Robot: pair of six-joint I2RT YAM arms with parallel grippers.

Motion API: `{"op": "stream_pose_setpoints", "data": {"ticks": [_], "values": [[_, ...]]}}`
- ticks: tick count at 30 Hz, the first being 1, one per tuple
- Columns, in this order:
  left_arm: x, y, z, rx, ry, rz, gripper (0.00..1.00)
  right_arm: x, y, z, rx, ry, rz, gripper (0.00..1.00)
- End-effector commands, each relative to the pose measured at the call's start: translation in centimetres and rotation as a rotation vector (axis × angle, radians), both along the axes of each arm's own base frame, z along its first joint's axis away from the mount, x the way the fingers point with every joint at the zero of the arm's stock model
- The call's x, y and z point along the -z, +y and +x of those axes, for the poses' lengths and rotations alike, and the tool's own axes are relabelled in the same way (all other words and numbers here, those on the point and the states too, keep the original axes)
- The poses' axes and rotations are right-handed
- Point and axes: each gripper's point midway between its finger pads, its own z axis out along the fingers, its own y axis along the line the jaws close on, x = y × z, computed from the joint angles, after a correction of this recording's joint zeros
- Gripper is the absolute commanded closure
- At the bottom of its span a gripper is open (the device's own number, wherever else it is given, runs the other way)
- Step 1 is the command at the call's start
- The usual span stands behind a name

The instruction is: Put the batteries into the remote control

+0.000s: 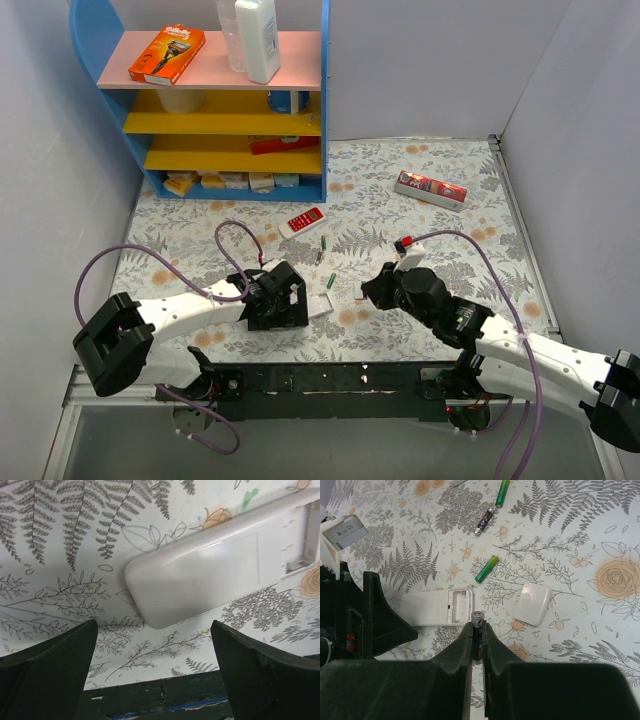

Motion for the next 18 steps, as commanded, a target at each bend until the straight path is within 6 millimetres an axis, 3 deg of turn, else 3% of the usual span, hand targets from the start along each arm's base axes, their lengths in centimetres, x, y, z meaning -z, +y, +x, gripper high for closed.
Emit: {"op": "stream_pose_setpoints", "data": {"ticks": [1,6,7,9,18], "values": [[-0.3,-1.2,2.2,-0.015,-0.078,-0.057,0.02,-3.2,2.2,0.3,-0.086,-0.057,0.053,0.99],[-0.8,-1.7,3.0,-0.07,-0.113,-0.137,0.05,-2.3,4.6,0.3,-0.192,-0.028,-0.016,0.99],[-1.0,-1.7,3.3,-0.094,-0.124,-0.156,0.06,-2.8,5.3,0.6,-0.206,-0.048,-0.008,0.99],[-1.4,-1.7,3.6,-0.115,-0.145,-0.186,0.09,-1.8,6.2,0.9,-0.231,-0.034,-0.031,0.99],[0.4,-0.4,3.5,-0.143,-0.119,-0.148,0.22,-0.4,9.6,2.7,-0.258,-0.098,-0.079,0.99]]}}
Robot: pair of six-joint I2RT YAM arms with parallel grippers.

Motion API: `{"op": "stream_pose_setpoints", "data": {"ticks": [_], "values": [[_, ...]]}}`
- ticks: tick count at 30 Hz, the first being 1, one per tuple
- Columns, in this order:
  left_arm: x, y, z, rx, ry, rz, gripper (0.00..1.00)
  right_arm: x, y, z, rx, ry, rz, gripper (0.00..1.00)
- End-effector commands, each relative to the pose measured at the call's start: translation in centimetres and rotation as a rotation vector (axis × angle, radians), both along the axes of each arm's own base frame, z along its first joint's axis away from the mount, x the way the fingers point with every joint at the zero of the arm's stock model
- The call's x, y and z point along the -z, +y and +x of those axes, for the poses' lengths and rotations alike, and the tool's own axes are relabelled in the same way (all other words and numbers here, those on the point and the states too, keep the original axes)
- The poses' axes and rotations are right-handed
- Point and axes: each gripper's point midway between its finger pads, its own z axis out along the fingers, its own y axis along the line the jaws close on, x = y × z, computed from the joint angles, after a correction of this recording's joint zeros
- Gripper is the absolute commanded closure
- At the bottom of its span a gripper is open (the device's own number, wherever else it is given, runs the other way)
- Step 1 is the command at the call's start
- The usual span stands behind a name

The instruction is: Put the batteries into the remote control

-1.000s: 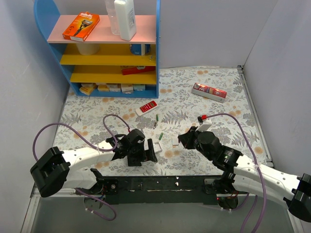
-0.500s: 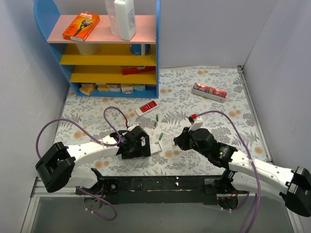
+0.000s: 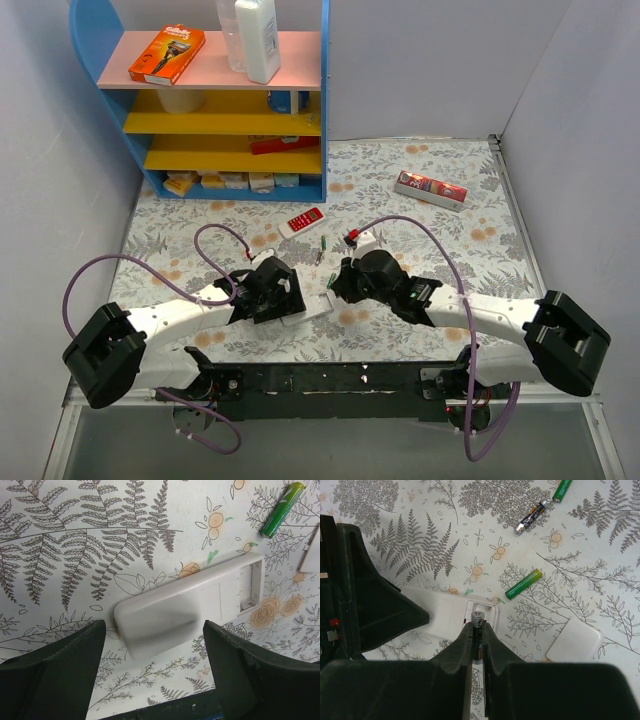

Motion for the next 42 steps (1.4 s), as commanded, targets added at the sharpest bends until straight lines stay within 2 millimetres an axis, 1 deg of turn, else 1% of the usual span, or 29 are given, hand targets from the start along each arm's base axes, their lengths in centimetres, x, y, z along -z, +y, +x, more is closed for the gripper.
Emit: {"op": "stream_pose_setpoints", "data": {"ticks": [1,2,7,8,10,11,13,14,19,24,29,31,34,42], "values": [[1.3,0.7,-0.2,-0.008,0.016,0.032,0.23,-2.9,2.8,1.4,-0.031,-0.118,0.068,0.99],[1.5,0.8,-0.4,-0.005,0.022,0.035,0.25,-2.3,2.9,1.5,-0.027,-0.117,0.055,0.99],[2.1,1.0,-0.9,0.003,0.045,0.041,0.3,-1.2,3.6,1.5,-0.018,-0.108,0.044,0.99],[2.3,1.0,-1.0,0.006,0.051,0.042,0.31,-0.5,3.6,1.6,-0.013,-0.1,0.03,0.99],[2.5,1.2,-1.2,0.008,0.056,0.05,0.36,0.0,3.8,1.5,-0.01,-0.089,0.026,0.99],[2.5,1.1,-1.2,0.008,0.06,0.049,0.37,0.5,3.9,1.5,-0.008,-0.083,0.018,0.99],[2.7,1.2,-1.3,0.008,0.064,0.05,0.4,0.7,4.2,1.5,-0.002,-0.08,0.019,0.99],[2.7,1.2,-1.3,0.008,0.065,0.049,0.41,1.1,4.2,1.6,0.01,-0.074,0.011,0.99],[2.9,1.3,-1.6,0.007,0.074,0.049,0.44,2.1,4.0,1.8,0.066,-0.029,-0.002,0.99],[3.0,1.1,-1.8,0.007,0.08,0.031,0.45,3.5,3.8,1.4,0.101,0.036,-0.015,0.99],[2.9,1.0,-1.7,0.005,0.079,0.023,0.47,4.2,3.7,1.1,0.111,0.067,-0.028,0.99],[2.9,1.0,-1.8,0.004,0.08,0.023,0.47,4.6,3.3,0.9,0.123,0.08,-0.048,0.99],[2.9,1.0,-1.8,0.003,0.081,0.021,0.48,4.9,2.7,0.9,0.14,0.079,-0.063,0.99],[2.9,0.7,-1.8,0.004,0.086,0.01,0.48,5.1,2.7,0.3,0.144,0.107,-0.056,0.99]]}}
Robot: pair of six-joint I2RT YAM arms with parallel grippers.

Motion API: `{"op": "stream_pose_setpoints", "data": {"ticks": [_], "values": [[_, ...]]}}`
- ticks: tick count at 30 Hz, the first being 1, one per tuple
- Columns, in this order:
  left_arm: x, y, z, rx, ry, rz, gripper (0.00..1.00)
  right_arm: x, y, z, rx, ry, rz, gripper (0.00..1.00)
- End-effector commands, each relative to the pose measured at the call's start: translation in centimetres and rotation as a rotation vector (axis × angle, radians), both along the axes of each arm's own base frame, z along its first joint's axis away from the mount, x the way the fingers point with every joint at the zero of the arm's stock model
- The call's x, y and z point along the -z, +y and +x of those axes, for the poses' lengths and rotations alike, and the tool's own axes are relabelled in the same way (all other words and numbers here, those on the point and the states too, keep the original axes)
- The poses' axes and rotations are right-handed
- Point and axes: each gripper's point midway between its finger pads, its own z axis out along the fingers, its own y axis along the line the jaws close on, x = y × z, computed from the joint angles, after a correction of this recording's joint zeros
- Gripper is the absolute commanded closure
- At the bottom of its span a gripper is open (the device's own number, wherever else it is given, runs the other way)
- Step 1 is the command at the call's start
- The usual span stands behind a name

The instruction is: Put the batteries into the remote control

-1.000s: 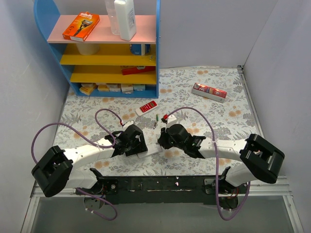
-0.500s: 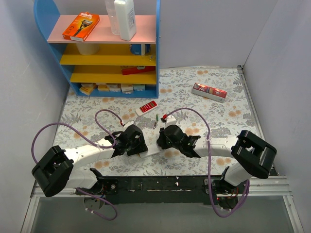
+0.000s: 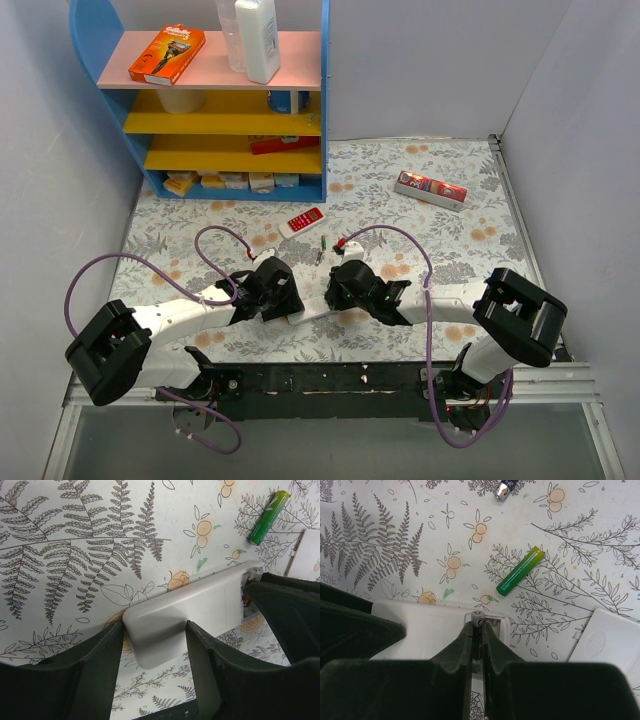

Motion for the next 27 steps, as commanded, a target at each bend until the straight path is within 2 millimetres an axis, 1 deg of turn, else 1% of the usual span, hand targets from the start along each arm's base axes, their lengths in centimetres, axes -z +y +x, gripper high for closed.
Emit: {"op": "stream_pose_setpoints", "data": {"ticks": [1,2,6,10,16,27], "values": [[2.4,1.7,-2.3,0.008,0.094,0.065,0.48,-1.2,0.7,0.2,0.027,0.0,0.031,0.99],[2.4,1.7,-2.3,0.007,0.095,0.065,0.48,-1.1,0.6,0.1,0.031,0.005,0.025,0.98],[2.4,1.8,-2.3,0.005,0.094,0.065,0.48,-1.3,0.4,0.2,0.046,0.007,0.024,0.87],[2.4,1.7,-2.3,0.004,0.095,0.062,0.48,-1.4,0.3,0.1,0.051,0.01,0.024,0.8],[2.3,1.7,-2.2,0.001,0.085,0.052,0.47,-1.7,0.3,0.1,0.054,0.01,0.014,0.75],[2.3,1.8,-2.3,-0.006,0.08,0.041,0.41,-2.2,0.4,0.0,0.054,0.007,0.014,0.73]]}}
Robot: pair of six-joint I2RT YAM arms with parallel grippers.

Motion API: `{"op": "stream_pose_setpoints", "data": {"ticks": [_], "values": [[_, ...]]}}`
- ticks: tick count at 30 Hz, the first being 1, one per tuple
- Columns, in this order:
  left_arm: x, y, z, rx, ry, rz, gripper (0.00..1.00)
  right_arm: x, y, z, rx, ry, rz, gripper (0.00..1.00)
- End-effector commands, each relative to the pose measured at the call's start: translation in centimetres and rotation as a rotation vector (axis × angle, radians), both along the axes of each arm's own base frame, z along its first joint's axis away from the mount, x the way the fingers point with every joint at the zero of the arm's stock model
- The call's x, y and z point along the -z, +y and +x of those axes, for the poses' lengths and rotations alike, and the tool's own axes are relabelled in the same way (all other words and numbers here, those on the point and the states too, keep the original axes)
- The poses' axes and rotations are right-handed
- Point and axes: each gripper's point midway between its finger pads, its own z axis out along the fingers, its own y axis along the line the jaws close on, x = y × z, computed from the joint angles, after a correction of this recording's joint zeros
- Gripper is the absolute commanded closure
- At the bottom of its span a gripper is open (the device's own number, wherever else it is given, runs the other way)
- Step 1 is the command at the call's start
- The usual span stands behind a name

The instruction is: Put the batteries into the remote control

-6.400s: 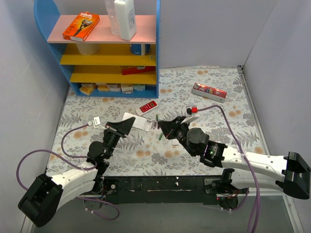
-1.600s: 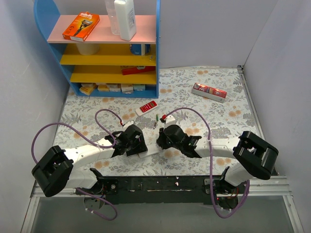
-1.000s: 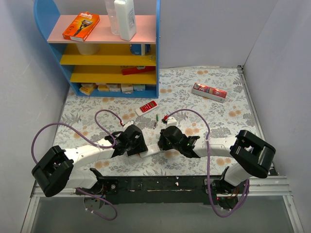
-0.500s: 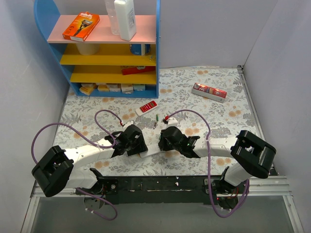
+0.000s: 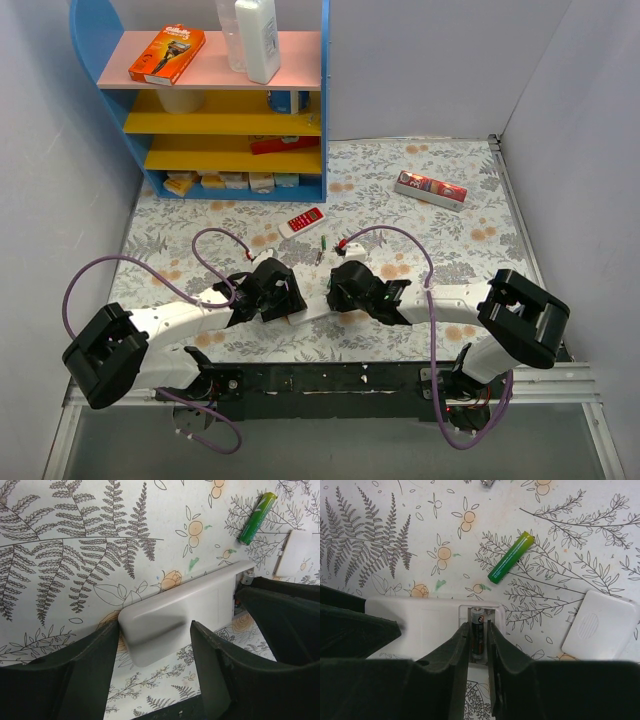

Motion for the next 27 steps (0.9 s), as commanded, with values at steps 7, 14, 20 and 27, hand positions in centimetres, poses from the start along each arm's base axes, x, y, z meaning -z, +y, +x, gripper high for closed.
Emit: {"op": "stream_pose_setpoints", "data": {"ticks": [7,14,20,27], "values": [[2.4,2.0,-2.4,0.008,0.089,0.067,0.39,-2.9,1.8,0.3,-0.019,-0.03,0.082,0.73],[2.4,2.0,-2.5,0.007,0.087,0.063,0.38,-2.7,2.4,-0.1,-0.048,-0.011,0.092,0.73],[2.2,2.0,-2.4,0.004,0.076,0.056,0.37,-2.7,2.4,-0.1,-0.052,-0.011,0.088,0.73],[2.4,2.4,-2.4,-0.005,0.074,0.064,0.32,-4.0,2.1,0.4,-0.072,-0.063,0.07,0.68]]}}
